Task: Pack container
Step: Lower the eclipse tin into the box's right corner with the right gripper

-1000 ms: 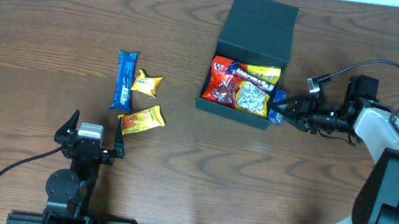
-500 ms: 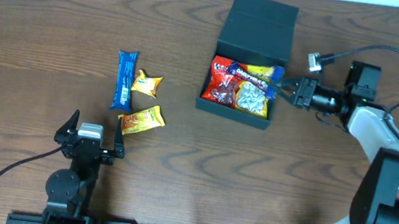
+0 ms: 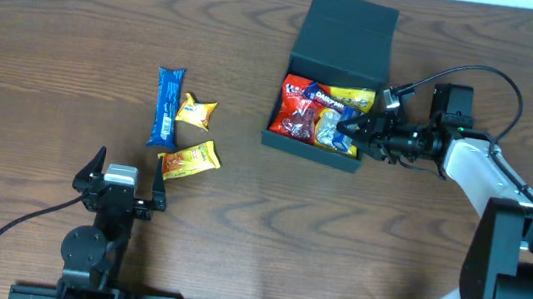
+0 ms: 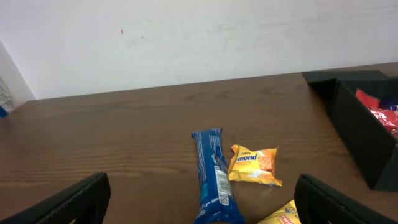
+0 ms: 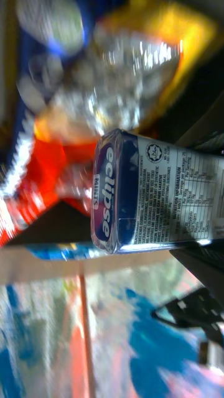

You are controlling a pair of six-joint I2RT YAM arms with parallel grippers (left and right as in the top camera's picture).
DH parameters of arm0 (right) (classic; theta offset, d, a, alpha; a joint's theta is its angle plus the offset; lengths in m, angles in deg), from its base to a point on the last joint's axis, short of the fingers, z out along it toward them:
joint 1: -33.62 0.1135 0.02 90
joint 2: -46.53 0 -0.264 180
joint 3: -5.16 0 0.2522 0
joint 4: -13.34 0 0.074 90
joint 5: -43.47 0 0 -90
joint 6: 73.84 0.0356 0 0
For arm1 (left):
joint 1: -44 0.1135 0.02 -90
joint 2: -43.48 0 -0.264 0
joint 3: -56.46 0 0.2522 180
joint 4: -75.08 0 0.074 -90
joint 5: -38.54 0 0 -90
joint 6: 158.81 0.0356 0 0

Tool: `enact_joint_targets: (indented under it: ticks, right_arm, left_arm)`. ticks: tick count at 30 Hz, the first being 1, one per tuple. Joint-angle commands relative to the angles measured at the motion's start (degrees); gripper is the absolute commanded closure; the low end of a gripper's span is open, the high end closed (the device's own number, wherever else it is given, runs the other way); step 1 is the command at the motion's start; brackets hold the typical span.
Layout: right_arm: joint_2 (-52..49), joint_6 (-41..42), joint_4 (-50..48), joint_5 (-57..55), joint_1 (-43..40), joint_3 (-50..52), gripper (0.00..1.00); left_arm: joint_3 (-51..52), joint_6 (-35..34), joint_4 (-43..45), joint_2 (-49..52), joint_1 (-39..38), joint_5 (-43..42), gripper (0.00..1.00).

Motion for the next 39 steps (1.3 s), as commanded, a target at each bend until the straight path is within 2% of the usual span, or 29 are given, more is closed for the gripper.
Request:
enact_joint_targets:
  ticks: [1,8,11,20,28,39]
  right_arm:
    - [-0.4,2.1,-1.2,-4.6,-0.2,-0.1,0.73]
    - [-0.4,5.0,-1.4,-7.6,1.4,-2.4,0.74]
    - [-0.4,5.2,3.0,-13.2,3.3,-4.7,0.77]
    - [-0.4,4.7,19.2,-35.0,10.8,-15.9,0.76]
    - [-0.4,7.2,28.7,-46.4,14.1,-21.6,0.77]
    - [-0.4,11.5,31.6,-57.1,18.6,-21.6,0.79]
  left_arm:
    - [1.0,-0.2,-2.7,-0.4,0.2,1.1,0.05]
    - [1.0,-0.3,-2.7,-0.4,0.2,1.1,0.05]
    - [1.0,-0.3,-2.6,-0.4,0.2,1.1,0.05]
    - [1.0,-0.3,-2.7,-0.4,0.2,1.1,0.05]
    - [1.0,-0.2,-2.7,-0.4,0.2,1.1,0.04]
    - [1.0,-0.2,-2.7,-0.4,0.2,1.0,0.05]
